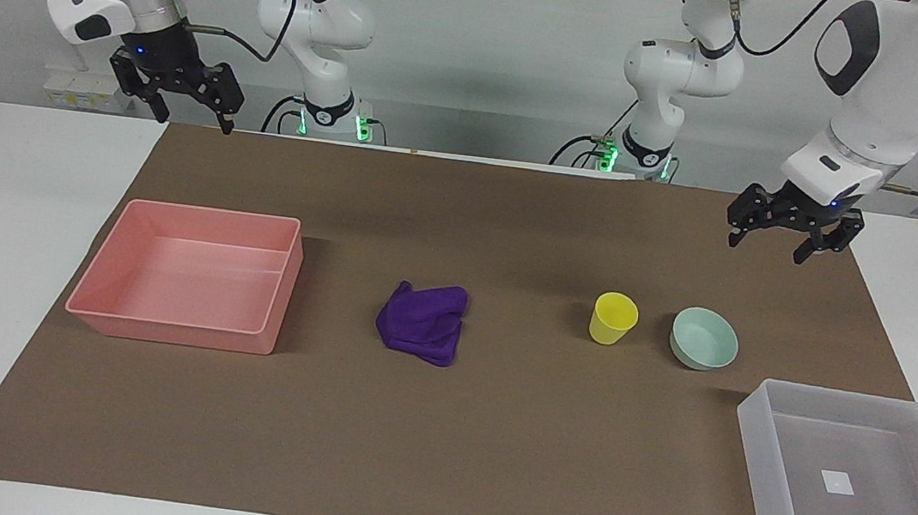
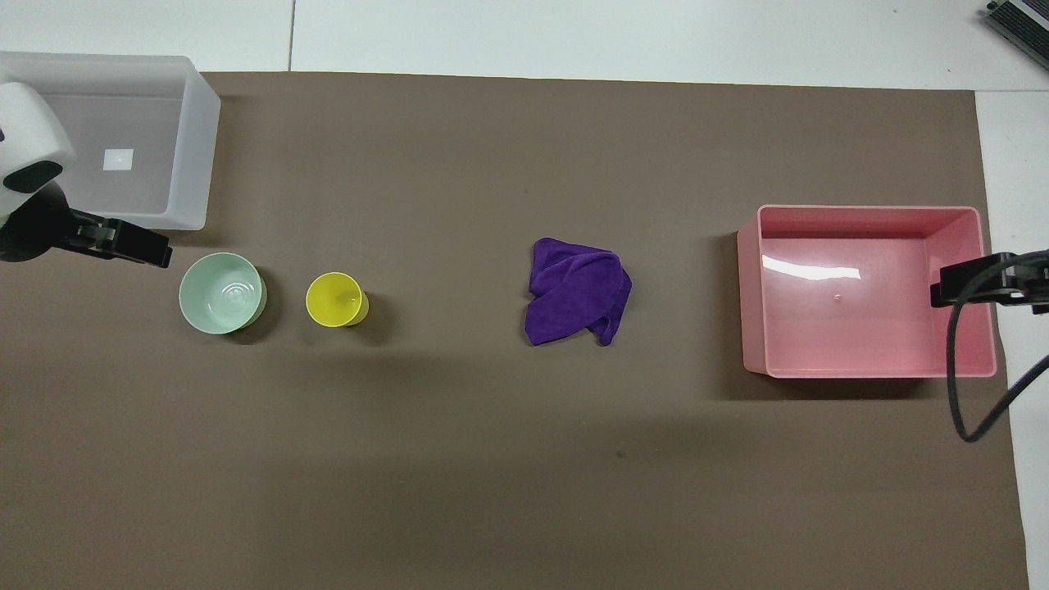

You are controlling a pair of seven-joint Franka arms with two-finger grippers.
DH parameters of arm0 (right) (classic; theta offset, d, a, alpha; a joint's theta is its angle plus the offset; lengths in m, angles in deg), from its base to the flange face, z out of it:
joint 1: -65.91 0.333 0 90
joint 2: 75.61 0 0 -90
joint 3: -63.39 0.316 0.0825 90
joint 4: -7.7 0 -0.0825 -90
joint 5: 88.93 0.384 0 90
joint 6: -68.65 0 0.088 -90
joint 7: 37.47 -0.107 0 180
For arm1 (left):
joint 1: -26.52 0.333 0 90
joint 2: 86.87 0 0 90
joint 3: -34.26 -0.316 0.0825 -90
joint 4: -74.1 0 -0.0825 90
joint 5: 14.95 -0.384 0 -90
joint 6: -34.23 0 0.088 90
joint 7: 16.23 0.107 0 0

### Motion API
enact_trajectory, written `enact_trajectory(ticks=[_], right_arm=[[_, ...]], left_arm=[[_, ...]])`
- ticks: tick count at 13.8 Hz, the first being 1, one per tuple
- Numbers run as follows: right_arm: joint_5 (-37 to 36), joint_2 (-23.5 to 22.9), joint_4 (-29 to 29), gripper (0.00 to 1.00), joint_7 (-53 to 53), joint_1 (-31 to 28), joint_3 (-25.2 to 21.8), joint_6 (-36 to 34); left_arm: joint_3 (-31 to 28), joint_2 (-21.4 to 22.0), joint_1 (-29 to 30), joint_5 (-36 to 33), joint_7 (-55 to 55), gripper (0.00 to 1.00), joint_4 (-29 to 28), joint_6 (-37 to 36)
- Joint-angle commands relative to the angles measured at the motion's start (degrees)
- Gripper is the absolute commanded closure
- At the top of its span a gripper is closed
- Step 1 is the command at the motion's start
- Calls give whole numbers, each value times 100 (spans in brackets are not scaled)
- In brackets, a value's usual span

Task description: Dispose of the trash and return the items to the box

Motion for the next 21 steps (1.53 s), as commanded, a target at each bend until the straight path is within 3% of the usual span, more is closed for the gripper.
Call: enact_trajectory(ticks=[1,10,15,18,21], right_arm=[[24,167,-220,0,216,-58,8,123],[24,175,-247,0,207,-58,8,123],[24,176,-264,0,67,4,8,237],[24,132,-282,0,57,21,26,429],[24,88,-815,0,-231,362,87,1350]], left_arm=[[33,168,30,-92,-64,0,-178,68],[33,168,39,-92,-64,0,-248,358],[42,177,188,-92,-37,0,-563,726],[42,116,364,-92,6,0,-1160,1532],[42,115,522,-92,15,0,-1977,2491]])
